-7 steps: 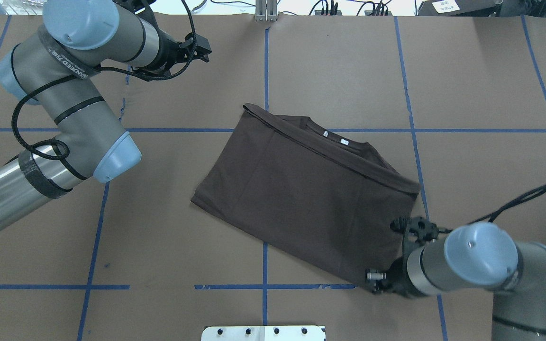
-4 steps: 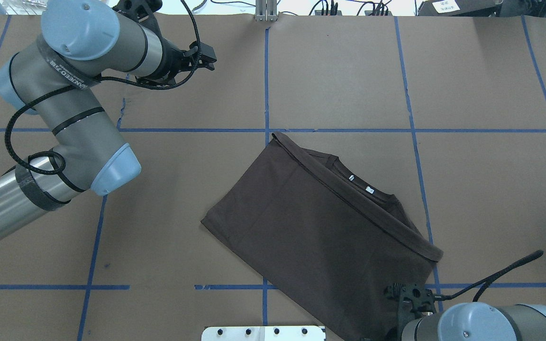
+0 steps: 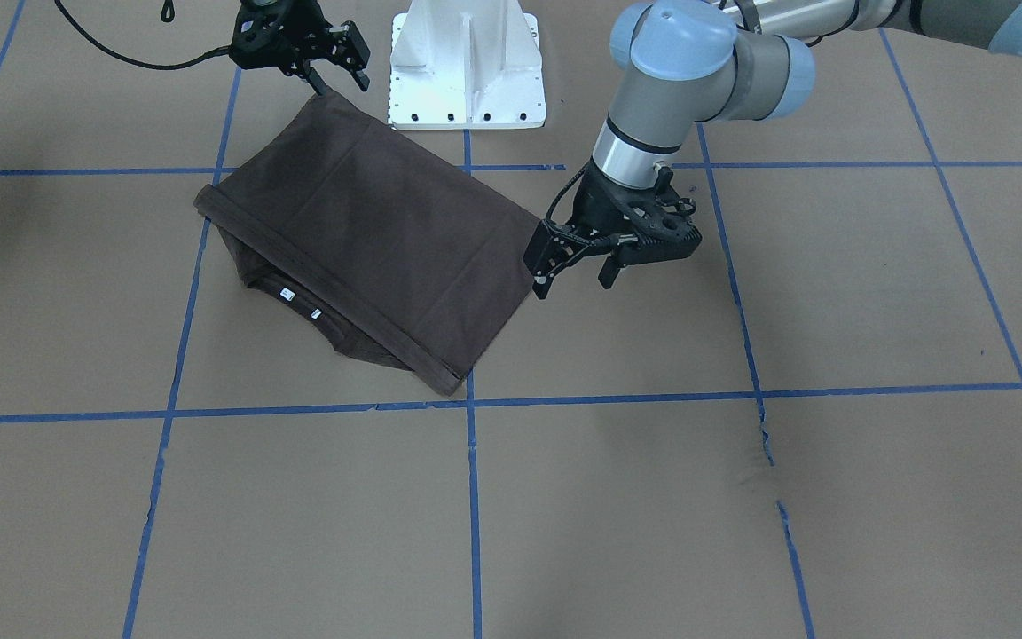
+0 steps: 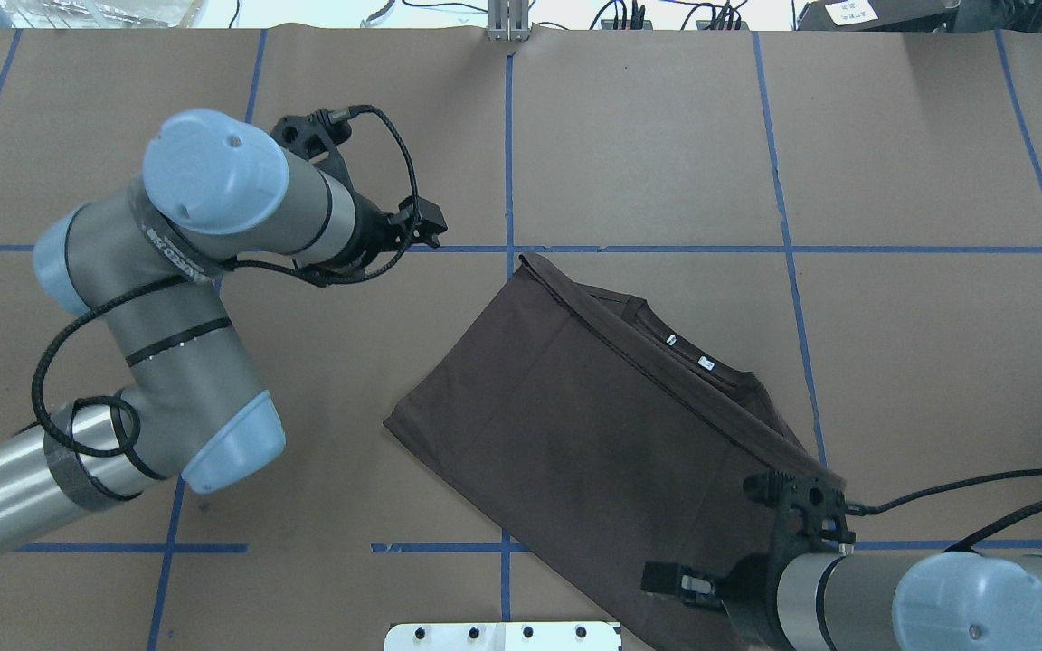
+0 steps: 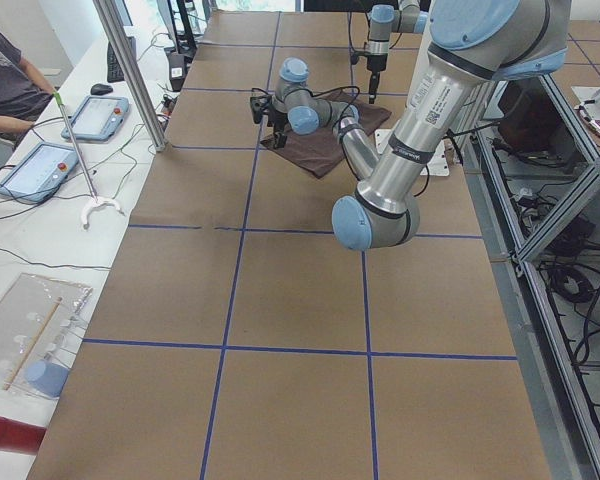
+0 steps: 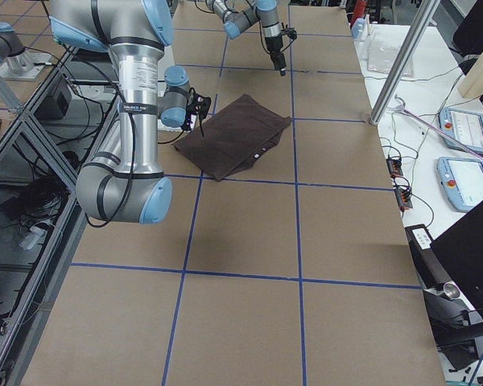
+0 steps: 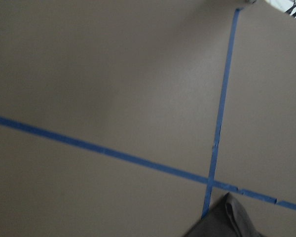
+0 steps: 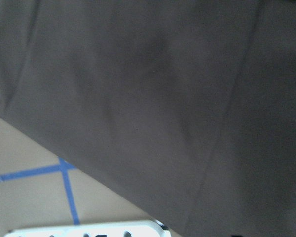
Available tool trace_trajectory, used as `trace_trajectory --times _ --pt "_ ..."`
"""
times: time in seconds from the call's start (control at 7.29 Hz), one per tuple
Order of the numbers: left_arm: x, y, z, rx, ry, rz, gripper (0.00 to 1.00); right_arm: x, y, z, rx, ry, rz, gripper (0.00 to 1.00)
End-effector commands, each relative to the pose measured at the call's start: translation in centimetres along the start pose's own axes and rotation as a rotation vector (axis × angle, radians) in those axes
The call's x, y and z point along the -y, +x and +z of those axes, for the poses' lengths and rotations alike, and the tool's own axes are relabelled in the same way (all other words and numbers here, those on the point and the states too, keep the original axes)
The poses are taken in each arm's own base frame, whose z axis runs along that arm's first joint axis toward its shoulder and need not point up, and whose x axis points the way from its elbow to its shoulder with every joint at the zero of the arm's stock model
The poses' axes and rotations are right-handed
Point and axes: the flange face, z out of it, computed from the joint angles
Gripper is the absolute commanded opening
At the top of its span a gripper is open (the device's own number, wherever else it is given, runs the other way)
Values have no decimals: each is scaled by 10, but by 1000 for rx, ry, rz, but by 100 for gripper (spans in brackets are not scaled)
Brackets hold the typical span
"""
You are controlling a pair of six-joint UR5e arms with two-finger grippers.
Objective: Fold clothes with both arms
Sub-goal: 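Lower the left gripper toward the shirt corner nearest it while the right gripper holds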
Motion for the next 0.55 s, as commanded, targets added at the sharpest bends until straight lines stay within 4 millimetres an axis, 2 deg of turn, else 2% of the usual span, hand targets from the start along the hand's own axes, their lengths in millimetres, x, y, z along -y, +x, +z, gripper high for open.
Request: trace_trajectory --times 0.0,0.14,0.41 --pt "-72 -8 27 41 -74 -127 100 57 -33 -29 94 94 43 100" --pt "-99 -14 41 63 -63 -153 100 74 -41 -40 111 100 30 100" --pt "-123 -29 60 146 -53 -178 94 92 -52 -39 126 132 31 100"
